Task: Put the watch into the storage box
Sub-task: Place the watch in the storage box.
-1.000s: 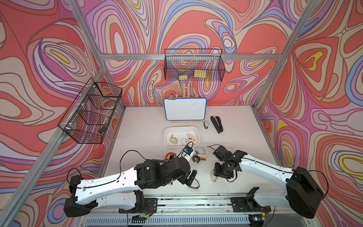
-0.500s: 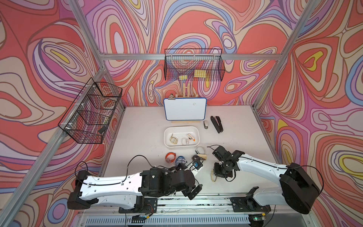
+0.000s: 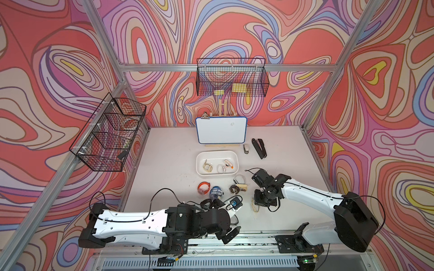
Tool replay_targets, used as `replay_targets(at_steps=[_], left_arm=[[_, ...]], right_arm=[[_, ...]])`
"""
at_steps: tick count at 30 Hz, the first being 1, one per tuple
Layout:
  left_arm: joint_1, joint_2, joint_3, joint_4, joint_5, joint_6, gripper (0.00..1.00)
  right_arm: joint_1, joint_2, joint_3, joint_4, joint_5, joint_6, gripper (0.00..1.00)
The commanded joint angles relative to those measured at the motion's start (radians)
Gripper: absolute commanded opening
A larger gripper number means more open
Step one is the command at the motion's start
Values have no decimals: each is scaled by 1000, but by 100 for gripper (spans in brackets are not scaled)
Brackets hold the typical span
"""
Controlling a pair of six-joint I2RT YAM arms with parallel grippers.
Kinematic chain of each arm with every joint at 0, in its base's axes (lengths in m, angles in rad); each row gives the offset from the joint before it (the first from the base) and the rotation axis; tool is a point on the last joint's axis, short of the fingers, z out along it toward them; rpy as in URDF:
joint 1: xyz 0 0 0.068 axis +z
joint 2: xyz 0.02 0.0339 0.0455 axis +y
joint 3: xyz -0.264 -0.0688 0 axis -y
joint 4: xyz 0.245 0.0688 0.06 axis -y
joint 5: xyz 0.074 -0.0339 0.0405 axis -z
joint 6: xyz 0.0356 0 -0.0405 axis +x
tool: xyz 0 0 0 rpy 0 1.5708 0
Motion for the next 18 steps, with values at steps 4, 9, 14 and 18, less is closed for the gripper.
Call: replay_targets(at_steps=[4,9,14,18], left_arm=[[-8,-56,9,-118,-133,-68,100],[-7,-145,43,-249,-279,-137,100],[-4,-221,79,-385,-370,-203,100],[-2,-267,104,-478,-409,-268,100]], right_arm=[[-4,98,239,-94,56,-121,0],[-5,276,497,-87,17,-221,0],[-4,508,789,-96,-48,-294,0],[-3,684,1002,-128,-92,-339,0]])
